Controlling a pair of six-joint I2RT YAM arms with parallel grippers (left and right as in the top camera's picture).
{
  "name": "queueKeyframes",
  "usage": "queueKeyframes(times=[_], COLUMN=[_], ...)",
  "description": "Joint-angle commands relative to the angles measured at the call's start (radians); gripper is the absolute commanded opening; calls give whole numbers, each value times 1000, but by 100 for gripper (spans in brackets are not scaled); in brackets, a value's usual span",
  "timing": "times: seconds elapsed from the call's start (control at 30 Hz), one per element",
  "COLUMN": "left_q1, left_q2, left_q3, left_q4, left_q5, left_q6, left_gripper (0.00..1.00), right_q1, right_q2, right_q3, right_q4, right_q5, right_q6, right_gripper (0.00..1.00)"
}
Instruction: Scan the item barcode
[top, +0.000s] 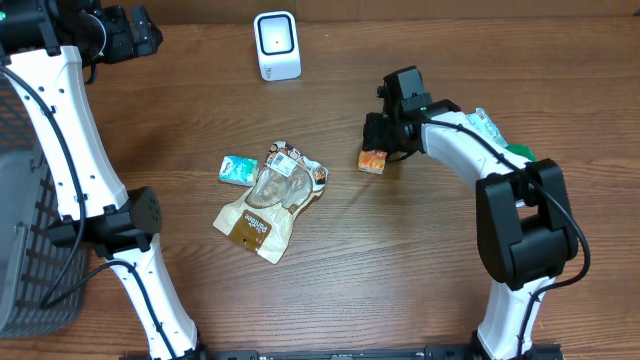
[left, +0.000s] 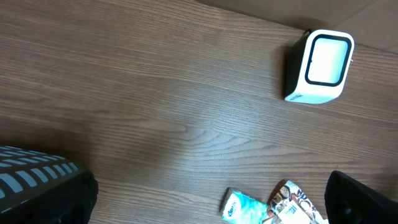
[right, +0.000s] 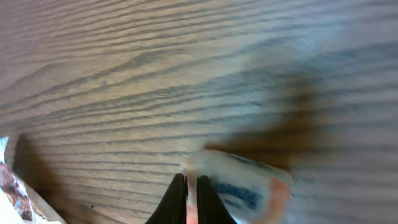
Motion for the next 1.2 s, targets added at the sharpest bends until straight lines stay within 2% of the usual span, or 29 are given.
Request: queueKeyframes(times=[0.0, 0.1, 0.4, 0.57, 0.67, 0.77, 0.83, 0.97, 1.1, 1.13, 1.17], left_q1=[-7, -7, -7, -7, -7, -7, -7, -7, -7, -7, -7], left_q2=[-35, -35, -35, -35, -35, -35, -35, -35, -35, -35, -35], left_q3=[17, 17, 17, 17, 17, 17, 17, 17, 17, 17, 17], left_q4=[-2, -2, -2, -2, -2, -2, -2, -2, -2, -2, -2], left_q5=[-7, -7, -7, -7, -7, -7, -7, -7, -7, -7, -7], left_q6=[-14, -14, -14, -14, -14, -14, -14, -13, -14, -14, -14], left_gripper=[100, 99, 100, 100, 100, 100, 100, 99, 100, 99, 100], right_q1=[-67, -98, -84, -75, -64, -55, -55, -84, -117, -118, -118], right_q2=[-93, -93, 4, 37, 37, 37, 37, 35, 33, 33, 33], right_q3=[10, 9, 9, 9, 9, 10, 23, 99, 210, 230, 236], right_q4=[-31, -99, -161, -72, -35, -27, -32, -146, -346, -408, -442], right_q5=[15, 65, 50, -64, -158, -186, -242, -232, -232, -232, -232], right_q6=[142, 238, 278, 189, 42, -16, -89, -97, -172, -208, -225], right_gripper=[4, 4, 4, 4, 4, 4, 4, 4, 16, 23, 34])
